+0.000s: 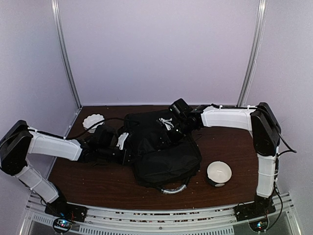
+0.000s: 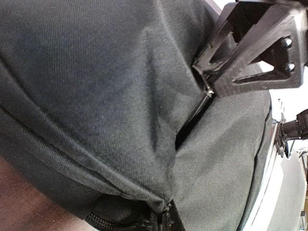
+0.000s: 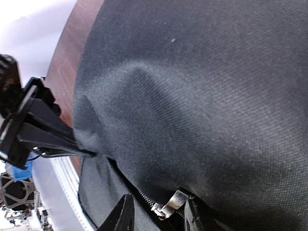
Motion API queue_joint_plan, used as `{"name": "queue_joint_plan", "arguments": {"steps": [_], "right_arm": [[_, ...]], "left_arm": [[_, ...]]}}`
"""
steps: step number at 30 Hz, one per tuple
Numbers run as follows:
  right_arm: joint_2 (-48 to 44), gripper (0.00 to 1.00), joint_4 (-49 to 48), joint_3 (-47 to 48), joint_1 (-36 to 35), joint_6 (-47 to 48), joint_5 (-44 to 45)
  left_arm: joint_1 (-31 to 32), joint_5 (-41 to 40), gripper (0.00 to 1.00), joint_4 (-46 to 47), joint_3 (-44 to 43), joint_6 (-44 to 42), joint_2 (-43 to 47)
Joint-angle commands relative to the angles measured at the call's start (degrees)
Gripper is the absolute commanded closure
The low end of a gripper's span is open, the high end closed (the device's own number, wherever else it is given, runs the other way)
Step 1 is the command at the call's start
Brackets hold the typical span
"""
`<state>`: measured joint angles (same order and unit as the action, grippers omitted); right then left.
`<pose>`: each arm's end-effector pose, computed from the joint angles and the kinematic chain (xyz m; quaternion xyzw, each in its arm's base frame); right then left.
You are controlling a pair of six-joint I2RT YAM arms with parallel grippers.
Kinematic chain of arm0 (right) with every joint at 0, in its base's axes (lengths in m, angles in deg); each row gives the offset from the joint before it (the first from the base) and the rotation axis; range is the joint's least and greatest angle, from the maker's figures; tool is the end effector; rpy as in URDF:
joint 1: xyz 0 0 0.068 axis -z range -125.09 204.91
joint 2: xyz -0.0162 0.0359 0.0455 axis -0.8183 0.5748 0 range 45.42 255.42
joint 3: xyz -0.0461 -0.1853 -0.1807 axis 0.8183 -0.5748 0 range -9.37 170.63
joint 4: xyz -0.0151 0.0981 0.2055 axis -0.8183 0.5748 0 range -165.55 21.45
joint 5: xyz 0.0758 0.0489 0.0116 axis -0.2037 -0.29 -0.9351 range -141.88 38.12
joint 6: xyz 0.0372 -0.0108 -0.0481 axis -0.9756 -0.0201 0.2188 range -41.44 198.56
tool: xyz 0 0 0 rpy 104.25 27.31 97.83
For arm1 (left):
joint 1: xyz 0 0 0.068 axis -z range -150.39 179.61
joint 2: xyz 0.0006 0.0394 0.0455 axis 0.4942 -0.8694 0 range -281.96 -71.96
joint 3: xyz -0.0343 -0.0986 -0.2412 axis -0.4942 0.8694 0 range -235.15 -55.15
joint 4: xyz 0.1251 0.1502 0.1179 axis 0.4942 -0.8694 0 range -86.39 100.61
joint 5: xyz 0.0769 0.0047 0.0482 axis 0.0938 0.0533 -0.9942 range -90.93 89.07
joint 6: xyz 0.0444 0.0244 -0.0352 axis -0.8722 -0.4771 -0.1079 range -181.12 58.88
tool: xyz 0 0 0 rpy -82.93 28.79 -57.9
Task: Pack the student bag
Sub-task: Pick up the lower front pocket of the student bag.
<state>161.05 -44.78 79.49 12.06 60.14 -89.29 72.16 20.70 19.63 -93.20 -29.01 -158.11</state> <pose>0.2764 0.2949 0.2079 -0.2801 0.8698 0.3999 0.0709 0.1935 -0.2008 0.1769 0.1609 0.8759 -0.3907 0.2330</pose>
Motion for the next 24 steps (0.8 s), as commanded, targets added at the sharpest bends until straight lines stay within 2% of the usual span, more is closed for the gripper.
{"name": "queue_joint_plan", "arguments": {"steps": [1,8,12,15,24], "right_arm": [[6.11,0.64,3.64,0.23,-1.95,-0.33,10.17],[10.06,0.75,5.02,0.45,-2.39,0.35,14.5],[11.63,0.87,5.59,0.34,-2.46,0.46,16.87],[10.55,1.0,5.98,0.78,-2.2,0.74,17.5],[-4.51,1.0,1.57,-4.07,2.61,-0.06,12.58]], "left_arm": [[1.04,1.55,1.0,4.45,-1.83,-0.28,3.23],[2.34,2.31,1.0,6.09,-1.57,-0.87,5.55],[2.46,2.37,1.0,6.95,-1.19,-0.9,5.23],[2.41,2.07,1.0,7.17,-0.75,-1.03,5.23],[2.48,-0.09,1.0,6.65,0.45,-1.92,4.01]]}}
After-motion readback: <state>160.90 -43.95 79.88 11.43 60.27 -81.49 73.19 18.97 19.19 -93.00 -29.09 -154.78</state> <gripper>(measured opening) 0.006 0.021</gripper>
